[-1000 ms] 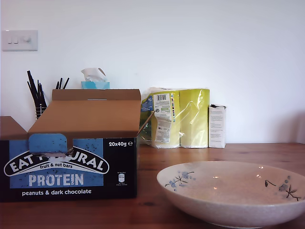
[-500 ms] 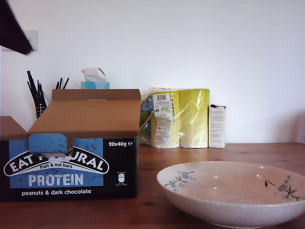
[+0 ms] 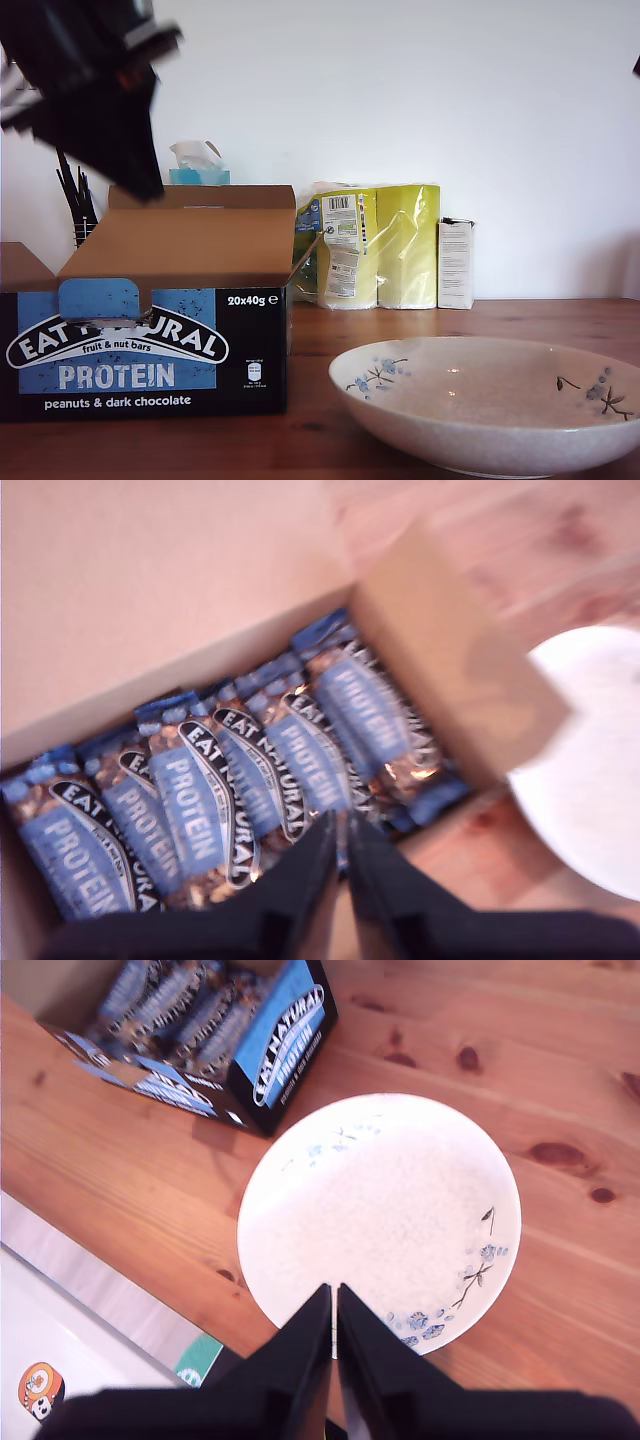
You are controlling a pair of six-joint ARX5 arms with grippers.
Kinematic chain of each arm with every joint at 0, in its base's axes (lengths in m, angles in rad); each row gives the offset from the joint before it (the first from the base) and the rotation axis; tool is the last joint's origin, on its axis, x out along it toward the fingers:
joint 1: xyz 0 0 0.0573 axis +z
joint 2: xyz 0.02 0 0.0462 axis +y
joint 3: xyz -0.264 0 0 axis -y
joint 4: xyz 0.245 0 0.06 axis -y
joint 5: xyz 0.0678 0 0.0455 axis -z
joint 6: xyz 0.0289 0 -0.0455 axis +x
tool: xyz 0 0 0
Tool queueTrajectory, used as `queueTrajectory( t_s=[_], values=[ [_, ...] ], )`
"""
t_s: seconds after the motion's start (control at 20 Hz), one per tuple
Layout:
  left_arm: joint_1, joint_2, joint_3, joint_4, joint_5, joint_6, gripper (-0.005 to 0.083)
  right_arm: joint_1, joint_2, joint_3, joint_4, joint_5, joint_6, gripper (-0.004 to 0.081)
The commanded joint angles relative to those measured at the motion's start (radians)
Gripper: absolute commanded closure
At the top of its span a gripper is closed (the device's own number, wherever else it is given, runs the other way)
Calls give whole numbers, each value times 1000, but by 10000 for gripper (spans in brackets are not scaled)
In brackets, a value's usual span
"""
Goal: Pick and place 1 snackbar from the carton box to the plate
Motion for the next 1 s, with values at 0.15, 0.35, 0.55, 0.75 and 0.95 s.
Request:
queueTrajectory(
  t_s=[0.15, 0.35, 0.55, 0.75, 0.95],
  values=[
    [-3, 143, 90, -48, -93, -8, 65, 41, 31, 3, 40, 0, -8, 783],
    [-2, 229, 119, -69, -157, -9, 63, 54, 32, 3, 71, 1, -8, 783],
    [0, 300, 119, -55, -200, 2, 64, 54, 32, 3, 115, 0, -8, 783],
    [9, 319, 119, -43, -202, 2, 64, 61, 31, 3, 119, 0, -27, 783],
    [31, 336, 119, -69, -201, 2, 67, 68, 30, 3, 119, 0, -27, 783]
  ],
)
